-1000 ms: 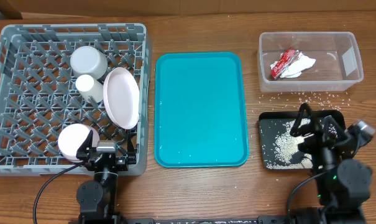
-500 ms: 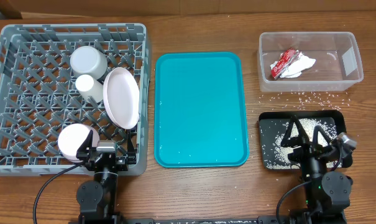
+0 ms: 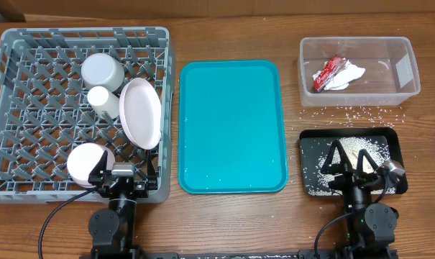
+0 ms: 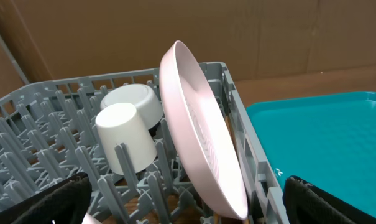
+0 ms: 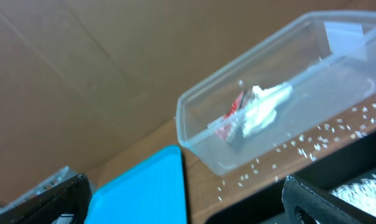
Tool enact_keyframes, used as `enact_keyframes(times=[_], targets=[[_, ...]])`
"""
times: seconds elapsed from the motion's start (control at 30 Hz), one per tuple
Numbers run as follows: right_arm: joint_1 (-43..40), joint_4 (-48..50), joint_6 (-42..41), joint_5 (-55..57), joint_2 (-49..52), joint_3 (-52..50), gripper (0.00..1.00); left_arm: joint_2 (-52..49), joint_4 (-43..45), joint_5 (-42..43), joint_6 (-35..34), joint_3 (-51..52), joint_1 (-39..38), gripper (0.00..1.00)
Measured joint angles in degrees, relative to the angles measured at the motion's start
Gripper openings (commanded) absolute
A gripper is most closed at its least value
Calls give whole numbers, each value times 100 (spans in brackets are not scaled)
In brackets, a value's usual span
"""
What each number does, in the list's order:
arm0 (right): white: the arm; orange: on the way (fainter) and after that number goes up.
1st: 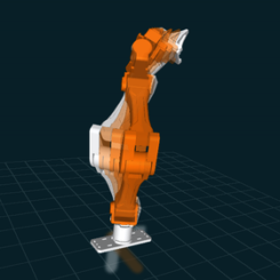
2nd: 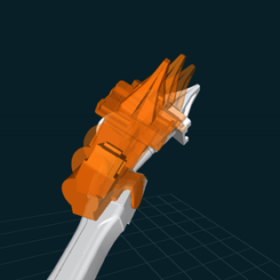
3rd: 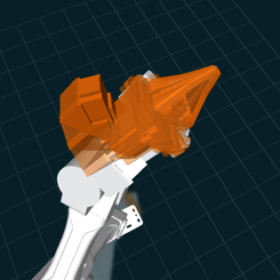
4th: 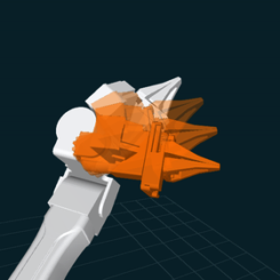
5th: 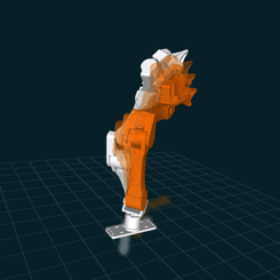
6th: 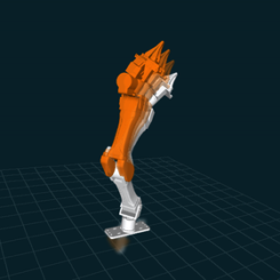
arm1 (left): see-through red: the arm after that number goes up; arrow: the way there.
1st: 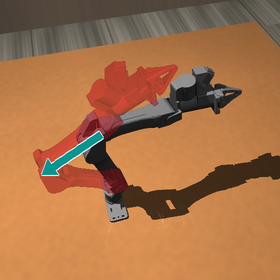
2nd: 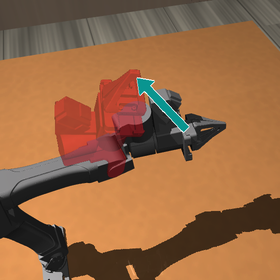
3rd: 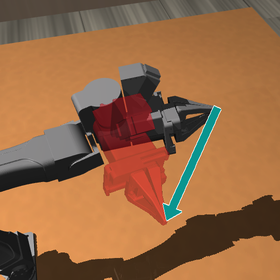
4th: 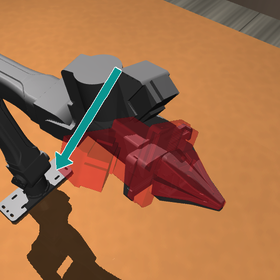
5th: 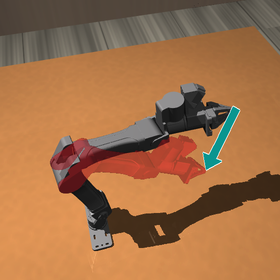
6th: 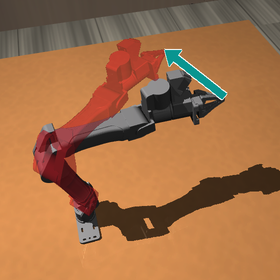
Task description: Sort waste into correct bins and load items into the dishwasher
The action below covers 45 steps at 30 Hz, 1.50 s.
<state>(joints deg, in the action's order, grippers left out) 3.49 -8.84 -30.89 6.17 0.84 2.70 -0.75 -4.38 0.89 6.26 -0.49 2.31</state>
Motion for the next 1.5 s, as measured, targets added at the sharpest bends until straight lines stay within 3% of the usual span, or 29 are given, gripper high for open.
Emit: enact_keyframes(times=[0.43,0.63,0.77,1.5], targets=[[4,74,420,0,0,-24,100,0,0,0,0,0,0,100],[26,299,1637,-549,0,-39,100,0,0,0,0,0,0,100],[37,431,2024,-697,0,-138,100,0,0,0,0,0,0,100],[37,407,2326,-514,0,-164,100,0,0,0,0,0,0,100]])
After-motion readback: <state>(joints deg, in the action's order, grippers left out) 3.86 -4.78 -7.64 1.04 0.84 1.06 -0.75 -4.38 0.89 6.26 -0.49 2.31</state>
